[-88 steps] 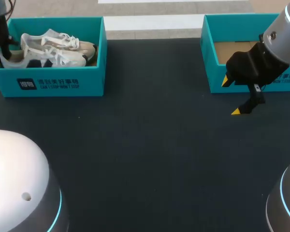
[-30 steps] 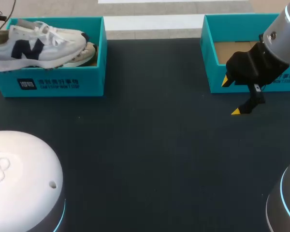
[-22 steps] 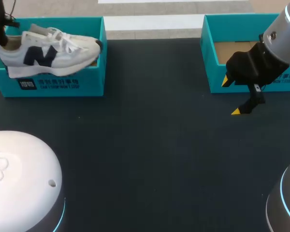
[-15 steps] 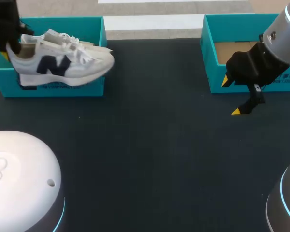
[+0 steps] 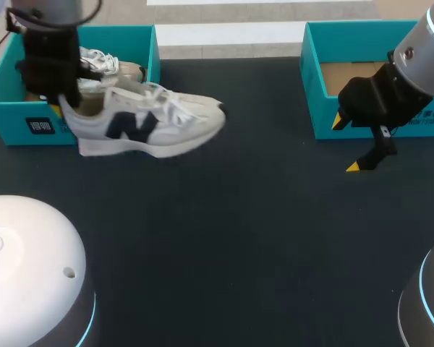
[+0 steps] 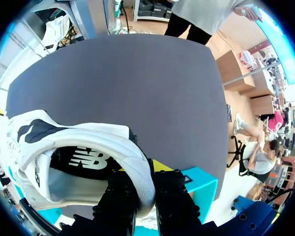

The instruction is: Take the shoe out of the shoebox, open the shoe tongue, remove and reinsert the insole, then place the shoe into the shoebox

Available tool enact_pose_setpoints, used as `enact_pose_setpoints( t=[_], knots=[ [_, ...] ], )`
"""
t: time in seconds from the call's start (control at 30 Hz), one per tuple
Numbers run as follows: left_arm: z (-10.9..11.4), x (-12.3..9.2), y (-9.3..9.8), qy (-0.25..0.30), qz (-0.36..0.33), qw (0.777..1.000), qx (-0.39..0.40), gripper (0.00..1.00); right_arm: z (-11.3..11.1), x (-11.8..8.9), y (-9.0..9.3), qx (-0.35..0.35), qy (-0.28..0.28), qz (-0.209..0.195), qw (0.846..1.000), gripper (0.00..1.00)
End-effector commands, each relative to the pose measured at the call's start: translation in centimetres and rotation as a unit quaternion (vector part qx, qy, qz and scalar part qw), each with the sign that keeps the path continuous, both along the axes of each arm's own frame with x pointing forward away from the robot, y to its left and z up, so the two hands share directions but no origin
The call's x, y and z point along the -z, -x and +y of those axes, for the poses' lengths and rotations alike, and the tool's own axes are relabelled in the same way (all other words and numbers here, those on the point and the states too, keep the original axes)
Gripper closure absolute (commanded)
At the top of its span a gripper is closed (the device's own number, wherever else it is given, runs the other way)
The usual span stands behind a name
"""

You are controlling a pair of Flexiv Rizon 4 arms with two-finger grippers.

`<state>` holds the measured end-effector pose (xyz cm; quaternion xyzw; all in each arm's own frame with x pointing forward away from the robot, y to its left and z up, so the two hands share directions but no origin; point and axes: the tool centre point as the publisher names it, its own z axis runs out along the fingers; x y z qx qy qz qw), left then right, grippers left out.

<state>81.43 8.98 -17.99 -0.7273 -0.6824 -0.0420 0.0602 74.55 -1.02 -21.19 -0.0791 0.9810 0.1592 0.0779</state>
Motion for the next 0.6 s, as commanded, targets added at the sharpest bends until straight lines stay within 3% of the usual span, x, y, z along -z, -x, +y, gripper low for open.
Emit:
enact_pose_setpoints(
  t=[0.03,0.6],
  knots=[
    [-2.7,1.0,1.5,-0.001,-0.005,1.0,-0.001,1.0,0.1,0.1,-0.1,0.0,0.001,0.0,1.0,0.0],
    [-11.9,5.2,5.4,-0.013,-0.021,1.0,-0.004,1.0,0.1,0.1,-0.1,0.0,0.001,0.0,1.0,0.0]
  ],
)
